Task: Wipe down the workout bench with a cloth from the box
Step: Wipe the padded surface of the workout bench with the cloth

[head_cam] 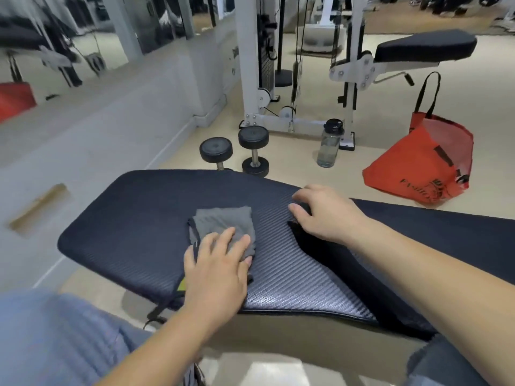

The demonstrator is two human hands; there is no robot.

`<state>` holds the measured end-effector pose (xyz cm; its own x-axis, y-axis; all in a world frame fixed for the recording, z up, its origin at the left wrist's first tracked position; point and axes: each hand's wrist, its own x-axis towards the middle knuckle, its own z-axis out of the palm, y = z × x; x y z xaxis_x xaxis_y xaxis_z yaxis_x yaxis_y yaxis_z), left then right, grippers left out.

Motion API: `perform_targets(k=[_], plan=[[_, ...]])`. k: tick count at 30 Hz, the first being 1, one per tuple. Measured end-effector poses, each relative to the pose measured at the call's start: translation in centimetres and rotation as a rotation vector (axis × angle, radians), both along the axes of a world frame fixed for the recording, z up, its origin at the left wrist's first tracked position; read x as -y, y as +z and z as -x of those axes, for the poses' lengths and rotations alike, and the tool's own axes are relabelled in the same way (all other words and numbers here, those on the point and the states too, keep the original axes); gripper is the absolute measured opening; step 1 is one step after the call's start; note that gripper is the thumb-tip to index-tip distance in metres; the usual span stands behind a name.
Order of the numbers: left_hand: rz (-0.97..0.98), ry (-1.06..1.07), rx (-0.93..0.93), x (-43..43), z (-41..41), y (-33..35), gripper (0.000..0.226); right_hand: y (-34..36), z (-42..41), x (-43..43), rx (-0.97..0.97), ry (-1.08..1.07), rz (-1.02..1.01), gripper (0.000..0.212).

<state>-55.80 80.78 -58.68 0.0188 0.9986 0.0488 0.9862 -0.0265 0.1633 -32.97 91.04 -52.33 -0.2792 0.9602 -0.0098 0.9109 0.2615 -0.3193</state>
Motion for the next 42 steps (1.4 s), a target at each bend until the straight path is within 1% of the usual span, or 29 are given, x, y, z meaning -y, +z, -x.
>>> perform_targets(k=[2, 4, 6, 8, 9, 12, 13, 15, 17, 18, 20, 22, 24, 25, 26, 28, 30, 33, 36, 39, 40, 42], plan=[[-0.033, -0.087, 0.024, 3.6, -3.6, -0.4, 0.043, 0.0, 0.9, 1.0, -0.005, 0.029, -0.058, 0.04], [-0.059, -0.208, 0.023, 5.1, -5.6, -1.1, 0.042, -0.3, 1.6, 2.0, 0.016, 0.07, -0.087, 0.039], [-0.071, -0.317, 0.02, 4.7, -4.3, -1.0, 0.045, -0.8, 1.8, 3.0, 0.037, 0.109, -0.095, 0.038], [-0.046, -0.34, -0.009, 3.7, -0.8, -0.5, 0.046, -1.0, 1.6, 3.5, 0.039, 0.116, -0.086, 0.038], [-0.02, -0.274, 0.003, 3.0, 1.3, -0.3, 0.046, -1.0, 1.4, 3.8, 0.035, 0.117, -0.073, 0.038], [0.022, 0.146, 0.083, 1.3, 7.1, 0.2, 0.044, -1.1, 1.0, 4.5, 0.028, 0.143, -0.048, 0.038], [0.008, 0.261, 0.114, 1.3, 7.8, 0.2, 0.043, -1.2, 1.0, 4.8, 0.029, 0.151, -0.048, 0.037], [-0.052, 0.392, 0.147, 2.2, 6.6, -0.2, 0.039, -1.4, 1.5, 5.3, 0.024, 0.168, -0.05, 0.037], [-0.151, 0.384, 0.17, 4.3, 2.9, -0.9, 0.034, -1.6, 2.4, 5.6, 0.012, 0.196, -0.06, 0.038], [-0.192, 0.316, 0.187, 5.6, 1.0, -1.3, 0.033, -1.6, 3.0, 5.7, 0.007, 0.21, -0.069, 0.038], [-0.212, 0.119, 0.194, 7.8, -1.0, -2.2, 0.037, -1.5, 4.4, 5.8, -0.005, 0.233, -0.086, 0.038], [-0.182, -0.038, 0.168, 8.2, 0.6, -2.4, 0.042, -1.4, 6.0, 5.9, -0.012, 0.27, -0.094, 0.037], [-0.163, -0.083, 0.134, 7.4, 4.0, -2.4, 0.043, -1.5, 7.4, 6.1, -0.004, 0.303, -0.088, 0.037], [-0.16, -0.043, 0.139, 6.8, 5.8, -2.4, 0.043, -1.5, 8.1, 6.1, 0.002, 0.313, -0.084, 0.037], [-0.156, 0.041, 0.156, 6.2, 7.6, -2.3, 0.042, -1.6, 8.7, 6.2, 0.007, 0.318, -0.083, 0.038], [-0.154, 0.261, 0.203, 4.9, 11.1, -2.2, 0.041, -1.6, 9.7, 6.2, 0.009, 0.325, -0.093, 0.041], [-0.148, 0.437, 0.266, 3.6, 14.0, -2.1, 0.041, -1.5, 10.5, 5.9, 0.003, 0.329, -0.096, 0.042], [-0.194, 0.577, 0.398, 2.0, 15.8, -1.8, 0.041, -1.3, 11.7, 5.6, -0.007, 0.333, -0.098, 0.042], [-0.306, 0.679, 0.493, 2.0, 13.7, -1.9, 0.036, -1.6, 12.5, 5.5, -0.039, 0.34, -0.097, 0.045], [-0.372, 0.749, 0.529, 3.6, 9.2, -2.6, 0.033, -1.8, 13.0, 5.3, -0.058, 0.349, -0.102, 0.047], [-0.384, 0.734, 0.515, 4.4, 7.5, -2.8, 0.033, -1.7, 13.1, 5.2, -0.063, 0.351, -0.109, 0.047], [-0.387, 0.637, 0.453, 6.2, 3.9, -3.1, 0.033, -1.6, 13.1, 4.9, -0.08, 0.346, -0.123, 0.046]])
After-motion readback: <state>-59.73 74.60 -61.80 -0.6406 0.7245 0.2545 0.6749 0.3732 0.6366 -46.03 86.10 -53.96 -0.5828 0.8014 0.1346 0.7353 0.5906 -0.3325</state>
